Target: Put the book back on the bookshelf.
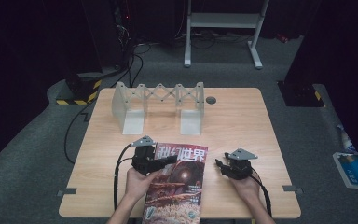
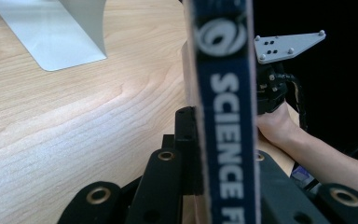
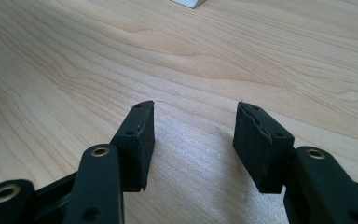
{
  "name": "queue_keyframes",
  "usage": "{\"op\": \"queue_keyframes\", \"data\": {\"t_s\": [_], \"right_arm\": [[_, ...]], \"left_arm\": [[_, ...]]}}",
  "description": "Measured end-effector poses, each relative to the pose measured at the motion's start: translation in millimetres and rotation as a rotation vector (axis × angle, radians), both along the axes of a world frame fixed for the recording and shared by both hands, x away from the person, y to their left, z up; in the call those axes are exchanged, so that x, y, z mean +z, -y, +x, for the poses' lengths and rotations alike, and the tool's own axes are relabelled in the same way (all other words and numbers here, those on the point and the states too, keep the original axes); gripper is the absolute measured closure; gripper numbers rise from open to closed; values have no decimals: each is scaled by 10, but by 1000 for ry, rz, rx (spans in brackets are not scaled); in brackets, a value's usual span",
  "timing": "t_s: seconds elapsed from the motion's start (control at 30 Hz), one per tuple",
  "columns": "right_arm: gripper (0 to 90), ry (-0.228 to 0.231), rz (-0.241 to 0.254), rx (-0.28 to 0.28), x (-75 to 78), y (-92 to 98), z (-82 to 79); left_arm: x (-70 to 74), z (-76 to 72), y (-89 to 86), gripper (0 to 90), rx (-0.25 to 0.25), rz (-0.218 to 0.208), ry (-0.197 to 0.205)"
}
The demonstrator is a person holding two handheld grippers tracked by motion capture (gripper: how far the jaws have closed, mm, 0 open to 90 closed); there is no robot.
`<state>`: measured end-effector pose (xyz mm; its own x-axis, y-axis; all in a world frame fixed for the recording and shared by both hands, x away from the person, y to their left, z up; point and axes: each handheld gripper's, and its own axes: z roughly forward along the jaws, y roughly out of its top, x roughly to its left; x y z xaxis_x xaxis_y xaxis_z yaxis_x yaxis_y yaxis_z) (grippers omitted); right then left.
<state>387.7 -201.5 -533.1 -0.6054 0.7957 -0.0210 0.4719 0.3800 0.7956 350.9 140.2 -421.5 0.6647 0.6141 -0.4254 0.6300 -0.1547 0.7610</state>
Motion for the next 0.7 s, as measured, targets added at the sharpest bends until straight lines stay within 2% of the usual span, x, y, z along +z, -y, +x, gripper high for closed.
{"op": "queue_keyframes", "data": {"t_s": [0.27,0.4,0.7], "right_arm": [[477,1,0,0,-1,2,-1],[474,2,0,1,-2,2,-2],[470,2,-1,3,-2,4,-2]], "left_arm": [[150,19,66,838,-32,27,16],[285,24,91,837,-42,55,49],[481,95,47,838,-20,81,88]]}}
